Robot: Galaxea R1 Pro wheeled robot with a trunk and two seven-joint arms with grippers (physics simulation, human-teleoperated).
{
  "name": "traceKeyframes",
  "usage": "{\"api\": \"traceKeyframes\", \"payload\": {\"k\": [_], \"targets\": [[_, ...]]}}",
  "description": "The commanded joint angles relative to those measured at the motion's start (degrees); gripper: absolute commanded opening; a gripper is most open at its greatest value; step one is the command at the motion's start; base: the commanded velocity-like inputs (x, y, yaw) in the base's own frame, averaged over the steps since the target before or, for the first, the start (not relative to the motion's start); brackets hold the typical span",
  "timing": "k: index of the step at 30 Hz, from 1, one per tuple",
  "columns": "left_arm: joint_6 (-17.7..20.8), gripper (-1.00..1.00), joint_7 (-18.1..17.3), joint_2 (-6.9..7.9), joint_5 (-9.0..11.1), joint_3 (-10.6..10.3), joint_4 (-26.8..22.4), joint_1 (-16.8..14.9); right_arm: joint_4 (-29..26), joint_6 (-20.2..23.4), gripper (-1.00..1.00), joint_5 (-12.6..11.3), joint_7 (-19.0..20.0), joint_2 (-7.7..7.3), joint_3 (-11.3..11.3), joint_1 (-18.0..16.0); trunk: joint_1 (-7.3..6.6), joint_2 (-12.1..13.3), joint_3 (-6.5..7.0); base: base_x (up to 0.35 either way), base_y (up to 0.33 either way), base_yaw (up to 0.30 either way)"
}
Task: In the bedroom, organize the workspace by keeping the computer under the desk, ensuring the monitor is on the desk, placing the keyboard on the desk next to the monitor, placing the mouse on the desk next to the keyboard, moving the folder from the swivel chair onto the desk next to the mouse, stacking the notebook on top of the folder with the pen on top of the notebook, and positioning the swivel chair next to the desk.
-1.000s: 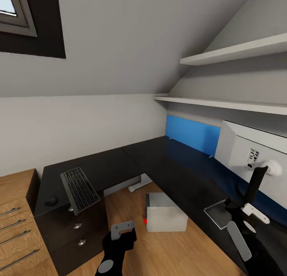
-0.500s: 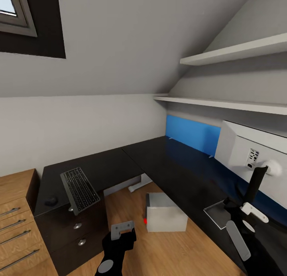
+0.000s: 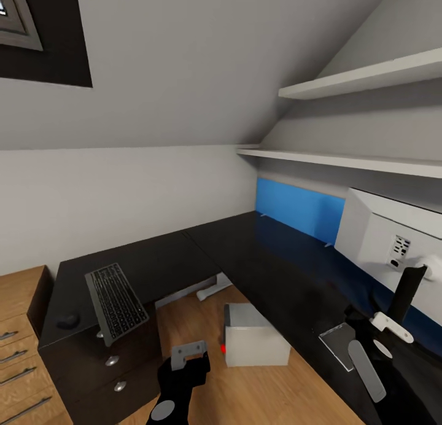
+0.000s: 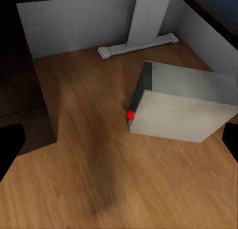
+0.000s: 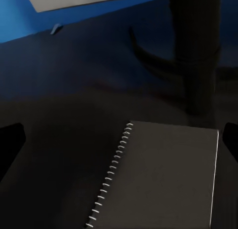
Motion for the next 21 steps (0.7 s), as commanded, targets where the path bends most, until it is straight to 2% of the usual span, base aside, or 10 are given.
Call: {"api": "traceKeyframes", "payload": {"k": [1,8,11,12,14,19,20,21], "targets": [[0.2,1.0,0.4,0.01,0.4,-0.1,-0.1,-0.1,0.0,0.0,1.0,-0.4,-0.2,-0.03,0.1,0.0,0.02,0.0,-0.07,0.132,-0.052,0.0],[0.4,1.0,0.3,0.0,0.4,-0.7,-0.8,-0.1,2.0,0.3,1.0,-0.4,-0.2,-0.46,-0.2,-0.2,0.02,0.0,-0.07,0.028,-0.011,0.0],[0.4,1.0,0.4,0.0,0.4,-1.3,-1.2,-0.1,3.9,0.3,1.0,-0.3,-0.1,-1.06,-0.2,-0.4,0.02,0.0,-0.07,0.006,-0.002,0.0],[0.3,1.0,0.4,0.0,0.4,-1.5,-1.4,-0.1,5.9,0.3,1.0,-0.3,0.4,-1.84,-0.2,-0.5,0.02,0.0,-0.07,0.002,-0.001,0.0],[0.3,1.0,0.4,0.0,0.4,-1.6,-1.5,-0.1,7.5,0.2,1.0,-0.2,1.2,-2.34,-0.2,-0.8,0.02,0.0,-0.07,0.002,-0.001,0.0],[0.2,1.0,0.5,0.0,0.4,-1.8,-1.7,-0.1,13.0,0.2,1.0,1.2,6.5,-3.48,-0.2,-3.1,0.02,0.0,-0.07,0.0,0.0,0.0],[0.2,1.0,0.5,0.0,0.4,-1.8,-1.8,-0.1,15.5,0.1,1.0,3.4,8.7,-3.75,-0.2,-4.3,0.02,0.0,-0.07,0.0,0.0,0.0],[0.1,1.0,0.5,0.0,0.4,-1.8,-1.8,-0.1,15.9,0.1,1.0,4.0,9.1,-3.78,-0.2,-4.5,0.02,0.0,-0.07,0.0,0.0,0.0]]}}
